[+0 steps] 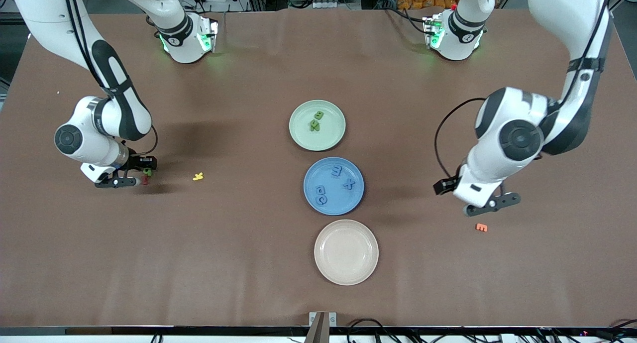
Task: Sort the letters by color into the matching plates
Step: 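Grasp the green b with the right gripper while the left gripper withdraws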
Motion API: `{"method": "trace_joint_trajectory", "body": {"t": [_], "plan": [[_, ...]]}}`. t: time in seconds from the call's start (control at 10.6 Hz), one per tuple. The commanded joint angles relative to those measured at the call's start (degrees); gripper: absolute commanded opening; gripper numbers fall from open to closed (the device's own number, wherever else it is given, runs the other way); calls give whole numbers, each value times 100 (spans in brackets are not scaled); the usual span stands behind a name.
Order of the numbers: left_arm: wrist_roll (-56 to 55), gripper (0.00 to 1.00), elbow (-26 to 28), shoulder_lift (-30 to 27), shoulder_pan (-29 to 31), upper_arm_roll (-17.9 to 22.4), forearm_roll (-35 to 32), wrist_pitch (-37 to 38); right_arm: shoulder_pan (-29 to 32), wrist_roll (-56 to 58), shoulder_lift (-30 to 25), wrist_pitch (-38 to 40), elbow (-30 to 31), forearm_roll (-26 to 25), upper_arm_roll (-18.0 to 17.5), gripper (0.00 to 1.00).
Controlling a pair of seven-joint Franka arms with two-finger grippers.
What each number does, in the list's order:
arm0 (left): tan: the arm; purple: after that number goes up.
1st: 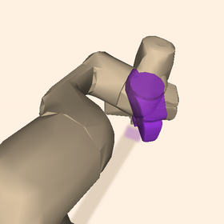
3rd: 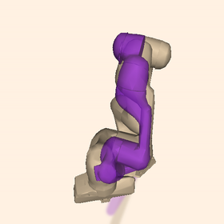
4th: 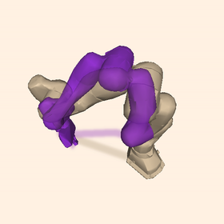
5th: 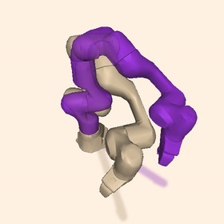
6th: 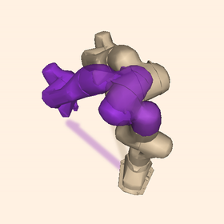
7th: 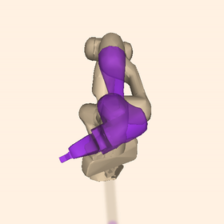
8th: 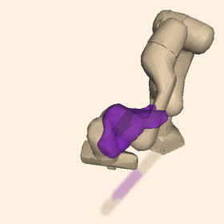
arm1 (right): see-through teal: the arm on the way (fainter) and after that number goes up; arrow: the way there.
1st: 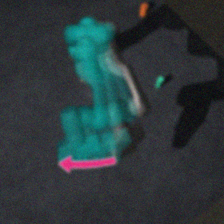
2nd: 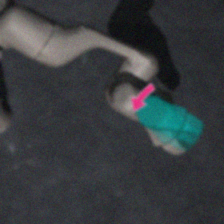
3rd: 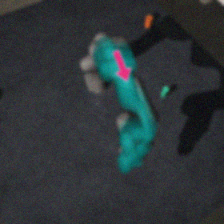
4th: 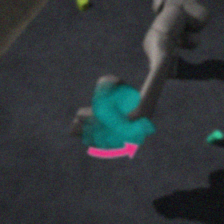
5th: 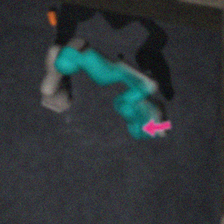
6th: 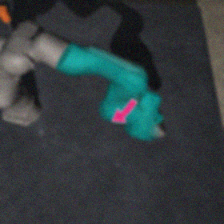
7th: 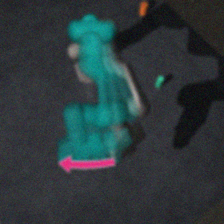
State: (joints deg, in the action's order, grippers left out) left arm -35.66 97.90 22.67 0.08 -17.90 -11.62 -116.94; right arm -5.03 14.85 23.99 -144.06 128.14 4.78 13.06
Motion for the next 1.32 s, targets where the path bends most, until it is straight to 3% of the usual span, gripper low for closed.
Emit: {"method": "trace_joint_trajectory", "body": {"t": [0.0, 0.19, 0.47, 0.94, 1.22], "plan": [[1496, 100, 1185, -1411, -393, 1065, 913, -13, -42, -70, 70, -139, 10, 75, 12, 52], [2069, 100, 1241, -1738, -238, 1157, 1031, 370, -42, -70, 123, -183, -8, 75, 12, 42], [2239, 100, 1205, -2231, -175, 1192, 1039, 585, -42, -113, 114, -105, -34, 75, 3, 1], [2317, 100, 425, -2390, -193, 1219, 1048, 917, -24, -122, -131, 545, -166, 75, 3, 0], [3422, 100, 126, -2408, -184, 1341, 1039, 1453, -24, -149, -246, 914, -306, 93, 3, 0]]}}
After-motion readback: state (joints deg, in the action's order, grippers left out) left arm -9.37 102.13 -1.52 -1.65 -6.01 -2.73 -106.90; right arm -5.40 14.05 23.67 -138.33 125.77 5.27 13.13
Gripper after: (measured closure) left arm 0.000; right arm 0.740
